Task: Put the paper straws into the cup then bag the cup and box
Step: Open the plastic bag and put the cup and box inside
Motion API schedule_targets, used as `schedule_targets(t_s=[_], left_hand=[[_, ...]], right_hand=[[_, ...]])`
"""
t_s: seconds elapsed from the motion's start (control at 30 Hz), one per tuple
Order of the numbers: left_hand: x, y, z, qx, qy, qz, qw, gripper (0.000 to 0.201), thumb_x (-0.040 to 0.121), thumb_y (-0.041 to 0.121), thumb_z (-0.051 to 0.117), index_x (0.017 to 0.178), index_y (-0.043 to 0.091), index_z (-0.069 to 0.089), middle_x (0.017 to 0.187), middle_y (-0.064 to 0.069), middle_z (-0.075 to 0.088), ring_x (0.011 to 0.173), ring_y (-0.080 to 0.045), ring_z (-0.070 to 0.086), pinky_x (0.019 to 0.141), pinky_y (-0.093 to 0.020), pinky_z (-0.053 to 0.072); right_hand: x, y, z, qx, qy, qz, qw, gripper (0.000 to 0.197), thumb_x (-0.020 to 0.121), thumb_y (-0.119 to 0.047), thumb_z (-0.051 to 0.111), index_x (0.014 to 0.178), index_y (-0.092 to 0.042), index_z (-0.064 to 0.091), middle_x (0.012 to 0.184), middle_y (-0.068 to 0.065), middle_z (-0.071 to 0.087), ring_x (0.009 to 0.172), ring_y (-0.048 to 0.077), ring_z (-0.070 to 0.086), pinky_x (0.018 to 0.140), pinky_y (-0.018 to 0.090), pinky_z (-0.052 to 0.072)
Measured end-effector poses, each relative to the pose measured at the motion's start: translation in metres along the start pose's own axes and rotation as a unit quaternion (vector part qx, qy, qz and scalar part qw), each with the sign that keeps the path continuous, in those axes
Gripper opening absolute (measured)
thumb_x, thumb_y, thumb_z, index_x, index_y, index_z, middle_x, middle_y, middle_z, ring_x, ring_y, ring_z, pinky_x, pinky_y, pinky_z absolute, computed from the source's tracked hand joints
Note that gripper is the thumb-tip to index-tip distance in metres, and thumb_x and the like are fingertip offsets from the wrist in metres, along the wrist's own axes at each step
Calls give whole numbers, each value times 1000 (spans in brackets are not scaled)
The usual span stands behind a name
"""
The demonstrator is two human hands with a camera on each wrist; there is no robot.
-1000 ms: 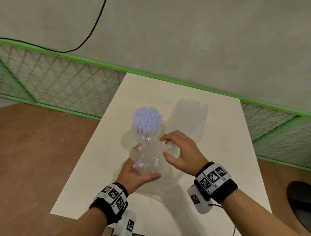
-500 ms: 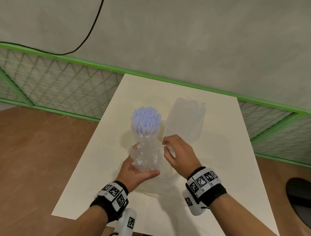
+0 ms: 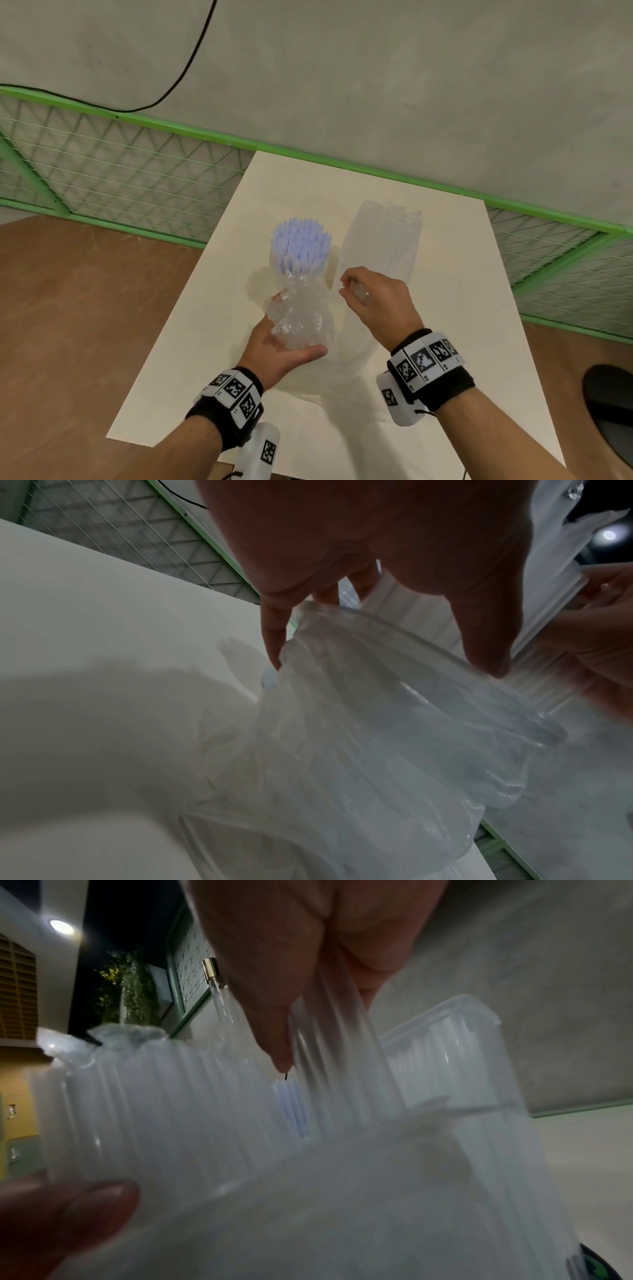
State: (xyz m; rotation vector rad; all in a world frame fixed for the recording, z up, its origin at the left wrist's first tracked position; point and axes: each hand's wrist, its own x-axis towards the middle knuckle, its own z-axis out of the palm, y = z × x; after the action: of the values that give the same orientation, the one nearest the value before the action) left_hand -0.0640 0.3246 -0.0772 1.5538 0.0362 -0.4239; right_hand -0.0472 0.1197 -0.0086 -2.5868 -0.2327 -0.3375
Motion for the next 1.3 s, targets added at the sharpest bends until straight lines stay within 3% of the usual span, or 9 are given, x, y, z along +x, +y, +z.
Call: schedule_targets(t_s=[0.23,0.33,0.6,0.77,0.93,1.07,1.13,1.23,1.3], left_hand=[[0,2,1,-8,-1,8,1000,96,51,23,98,135,23,52,125,-1,67,116,-15,64,105,-41,48],[1,2,0,-10,2,14,1000,92,53,15,97,134,21,52,123,-3,68,115,-17,65,105,-44,49],[1,0,1,-17,1,14,1000,90,54,11,97,132,20,53,119,-4,70,113,-17,67,103,-40,50],[0,4,2,-18,2,3,1000,88,56,9,95,132,20,53,116,1,72,108,-9,68,89,-16,53],[1,3,2,-4,5,12,1000,90,55,10,96,133,18,53,117,0,71,109,-9,67,90,-15,53],[0,5,3,-1,4,9,1000,88,56,10,95,133,20,53,116,2,72,107,-6,68,88,-12,52],[0,5,2,-2,5,5,1000,88,56,9,95,133,19,53,115,1,72,106,-7,68,93,-16,52],[0,6,2,0,5,1,1000,89,56,10,95,133,21,52,115,2,72,106,-6,68,93,-20,53],[0,5,2,2,8,2,1000,89,56,12,96,133,22,53,115,3,72,106,-6,68,98,-27,52]], right_hand=[[11,-7,-3,43,-134,-56,989,43,91,-20,67,132,-29,57,125,-10,65,95,11,65,89,17,44],[13,-6,-1,30,-123,-66,990,31,91,-21,68,122,-25,64,119,-9,67,99,4,60,87,14,41],[8,0,-6,25,-131,-6,991,17,93,-24,64,107,-19,55,93,-11,62,68,10,50,68,20,38],[8,3,-16,49,-56,-14,997,18,93,-18,65,111,-17,61,97,-12,66,78,8,60,72,4,38],[20,-1,-46,44,46,-34,997,18,84,-12,75,101,-14,69,89,-6,72,75,10,65,74,15,48],[34,-9,-87,46,109,-19,993,16,82,-14,76,97,-18,71,88,-11,72,84,2,64,80,4,42],[42,-13,-114,77,140,-6,987,15,83,-17,76,96,-20,71,88,-12,73,83,3,65,83,12,46],[56,-19,-160,135,199,-12,970,15,84,-21,75,98,-18,71,90,0,74,84,20,70,82,34,54],[68,-18,-185,167,237,-29,957,19,85,-16,75,102,-9,70,87,-8,74,83,12,72,79,28,56]])
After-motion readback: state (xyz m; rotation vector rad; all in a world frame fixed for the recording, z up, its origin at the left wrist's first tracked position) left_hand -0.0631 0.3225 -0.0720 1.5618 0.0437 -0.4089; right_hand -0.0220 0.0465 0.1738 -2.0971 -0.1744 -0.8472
